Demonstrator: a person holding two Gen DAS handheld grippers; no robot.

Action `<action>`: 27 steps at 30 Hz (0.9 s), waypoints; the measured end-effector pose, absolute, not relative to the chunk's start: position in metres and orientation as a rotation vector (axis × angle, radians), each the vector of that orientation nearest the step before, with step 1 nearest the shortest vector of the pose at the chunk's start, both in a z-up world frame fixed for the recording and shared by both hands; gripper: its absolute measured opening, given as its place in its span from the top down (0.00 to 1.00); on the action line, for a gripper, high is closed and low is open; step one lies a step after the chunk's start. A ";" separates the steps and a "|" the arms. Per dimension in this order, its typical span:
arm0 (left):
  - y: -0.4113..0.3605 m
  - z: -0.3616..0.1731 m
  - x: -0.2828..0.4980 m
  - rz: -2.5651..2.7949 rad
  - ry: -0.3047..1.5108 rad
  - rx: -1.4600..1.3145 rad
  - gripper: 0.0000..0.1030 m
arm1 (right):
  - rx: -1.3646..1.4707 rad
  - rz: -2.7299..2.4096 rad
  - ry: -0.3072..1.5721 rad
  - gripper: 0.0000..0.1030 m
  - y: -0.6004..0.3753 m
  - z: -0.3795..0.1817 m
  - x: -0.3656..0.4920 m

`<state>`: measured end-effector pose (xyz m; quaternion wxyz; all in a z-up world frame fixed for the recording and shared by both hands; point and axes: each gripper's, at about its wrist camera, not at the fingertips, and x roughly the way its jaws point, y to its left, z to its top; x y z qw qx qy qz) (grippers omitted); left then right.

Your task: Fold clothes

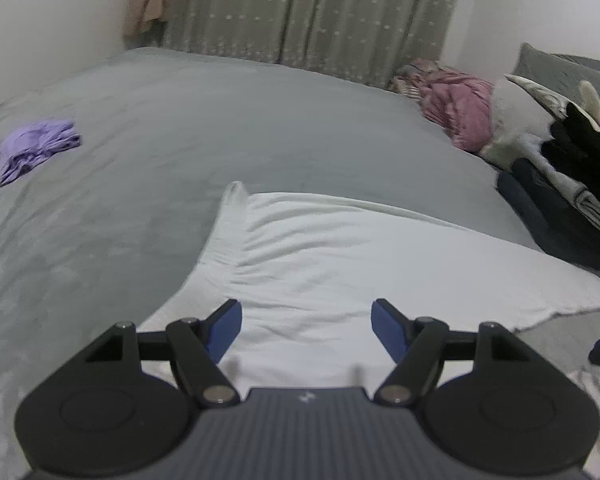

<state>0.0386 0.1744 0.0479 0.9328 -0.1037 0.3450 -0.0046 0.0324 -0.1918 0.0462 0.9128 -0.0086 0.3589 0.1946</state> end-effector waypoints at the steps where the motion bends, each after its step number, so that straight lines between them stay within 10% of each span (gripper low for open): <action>1: 0.177 0.047 0.039 -0.006 0.704 -0.210 0.32 | 0.003 0.417 0.746 0.77 -0.187 0.045 0.035; 13: 0.223 0.027 0.077 0.077 0.693 -0.177 0.34 | 0.341 0.512 0.887 0.77 -0.137 0.001 0.095; 21: 0.229 0.009 0.096 0.063 0.687 -0.256 0.94 | 0.379 0.454 0.787 0.94 -0.135 -0.004 0.109; 27: 0.237 0.010 0.097 0.103 0.649 -0.328 0.94 | 0.324 0.387 0.692 0.96 -0.128 0.002 0.111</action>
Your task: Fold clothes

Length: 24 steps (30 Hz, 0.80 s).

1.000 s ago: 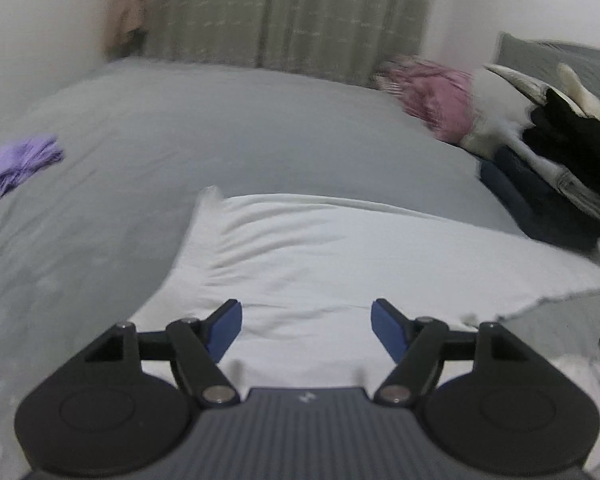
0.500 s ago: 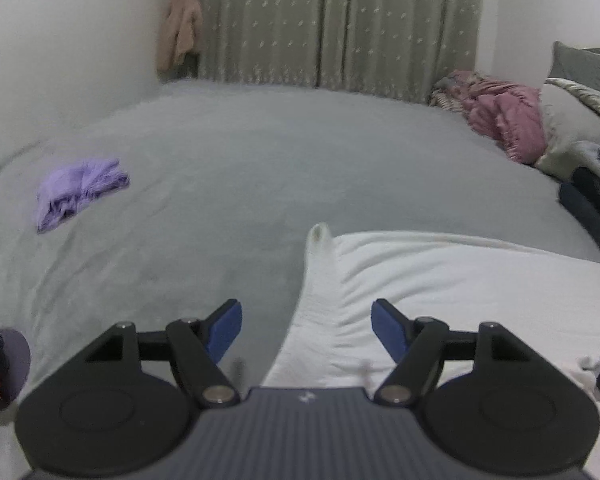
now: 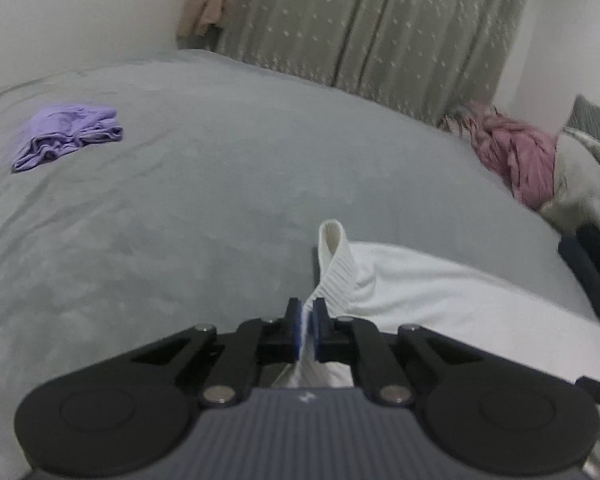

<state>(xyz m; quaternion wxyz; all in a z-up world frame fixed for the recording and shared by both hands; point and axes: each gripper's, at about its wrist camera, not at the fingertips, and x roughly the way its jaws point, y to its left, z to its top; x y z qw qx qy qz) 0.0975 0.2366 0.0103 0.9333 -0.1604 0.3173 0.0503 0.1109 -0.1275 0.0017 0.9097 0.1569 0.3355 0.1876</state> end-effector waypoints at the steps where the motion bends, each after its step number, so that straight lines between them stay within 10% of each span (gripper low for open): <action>1: 0.236 0.009 0.100 0.104 0.672 -0.329 0.92 | 0.318 0.380 0.693 0.95 -0.128 0.002 0.111; 9: 0.218 0.025 0.073 0.063 0.702 -0.205 0.34 | 0.314 0.438 0.749 0.74 -0.136 0.021 0.098; 17: 0.224 0.025 0.036 0.090 0.806 -0.183 0.30 | 0.081 0.509 0.823 0.74 -0.114 0.015 0.070; 19: 0.228 0.025 0.028 0.099 0.842 -0.200 0.30 | 0.059 0.514 0.815 0.99 -0.115 0.011 0.067; 24: 0.238 0.029 0.012 0.091 0.881 -0.247 0.31 | 0.049 0.519 0.778 0.99 -0.119 0.006 0.073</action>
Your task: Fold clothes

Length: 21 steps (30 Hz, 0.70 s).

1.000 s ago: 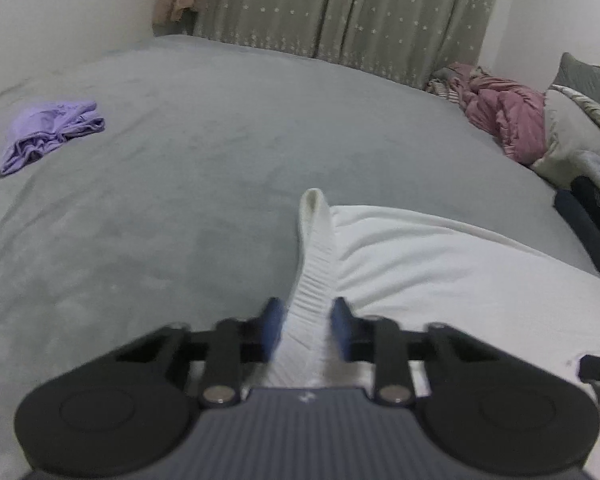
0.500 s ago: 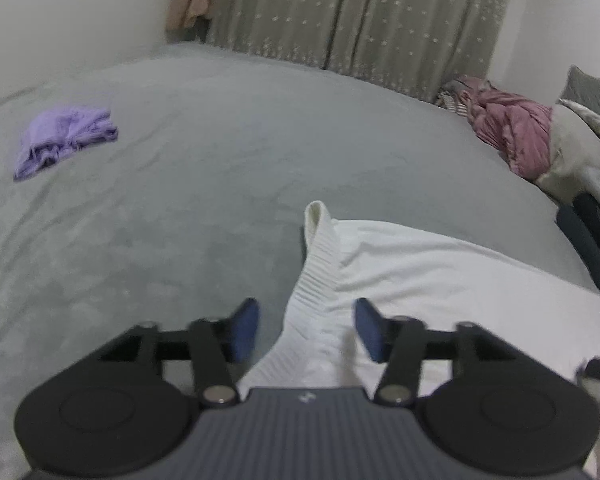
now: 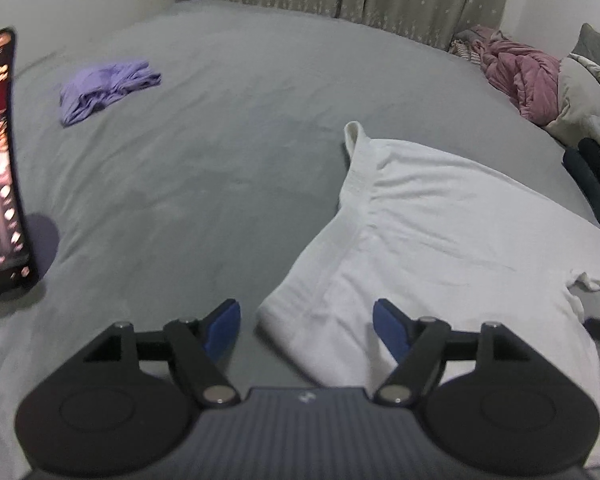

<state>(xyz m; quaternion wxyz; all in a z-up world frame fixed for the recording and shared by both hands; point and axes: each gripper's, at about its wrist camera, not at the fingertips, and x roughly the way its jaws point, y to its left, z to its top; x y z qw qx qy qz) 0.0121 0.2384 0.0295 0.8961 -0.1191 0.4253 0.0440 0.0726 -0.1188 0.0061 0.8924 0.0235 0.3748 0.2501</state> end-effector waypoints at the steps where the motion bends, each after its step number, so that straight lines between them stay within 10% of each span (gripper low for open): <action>1: 0.240 0.030 0.010 0.085 0.886 -0.256 0.31 | 0.044 0.503 0.765 0.99 -0.120 0.006 0.074; 8: 0.247 0.027 0.002 0.060 0.905 -0.268 0.32 | 0.050 0.439 0.720 0.98 -0.117 0.000 0.084; 13: 0.255 0.025 -0.003 0.053 0.888 -0.299 0.35 | -0.052 0.444 0.649 0.71 -0.105 0.017 0.061; 21: 0.259 0.019 -0.010 0.069 0.824 -0.385 0.39 | -0.309 0.679 0.562 0.70 -0.081 0.029 -0.019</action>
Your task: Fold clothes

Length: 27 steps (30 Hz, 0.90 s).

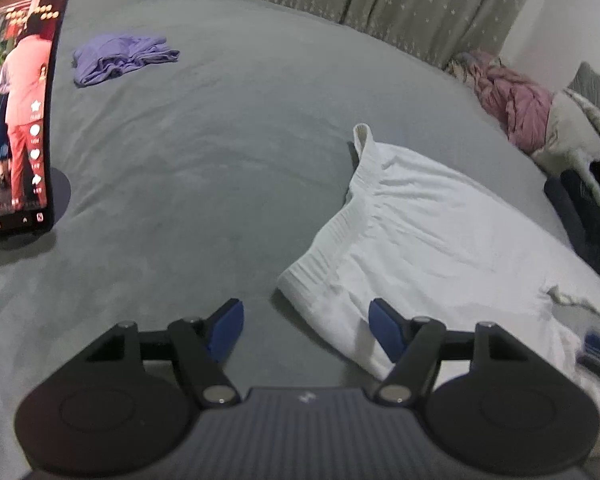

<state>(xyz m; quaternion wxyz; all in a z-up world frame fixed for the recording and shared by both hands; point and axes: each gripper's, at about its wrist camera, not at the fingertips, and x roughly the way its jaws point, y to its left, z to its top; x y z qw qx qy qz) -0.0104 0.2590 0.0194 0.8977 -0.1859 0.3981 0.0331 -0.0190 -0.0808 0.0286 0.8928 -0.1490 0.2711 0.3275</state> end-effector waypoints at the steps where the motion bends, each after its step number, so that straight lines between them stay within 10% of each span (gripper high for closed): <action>1: 0.258 0.019 -0.011 0.072 0.822 -0.384 0.44 | -0.342 0.715 0.559 0.70 -0.080 0.027 -0.031; 14: 0.230 0.020 -0.011 0.082 0.823 -0.290 0.72 | -0.661 0.718 0.483 0.71 -0.096 -0.005 -0.091; 18: 0.228 0.018 -0.010 0.083 0.816 -0.294 0.98 | -0.699 0.704 0.455 0.82 -0.093 -0.008 -0.090; 21: 0.227 0.020 -0.011 0.106 0.803 -0.287 0.99 | -0.713 0.712 0.458 0.97 -0.085 -0.010 -0.092; 27: 0.233 0.041 -0.020 0.162 0.799 -0.264 0.99 | -0.611 0.777 0.516 0.97 -0.093 0.019 -0.101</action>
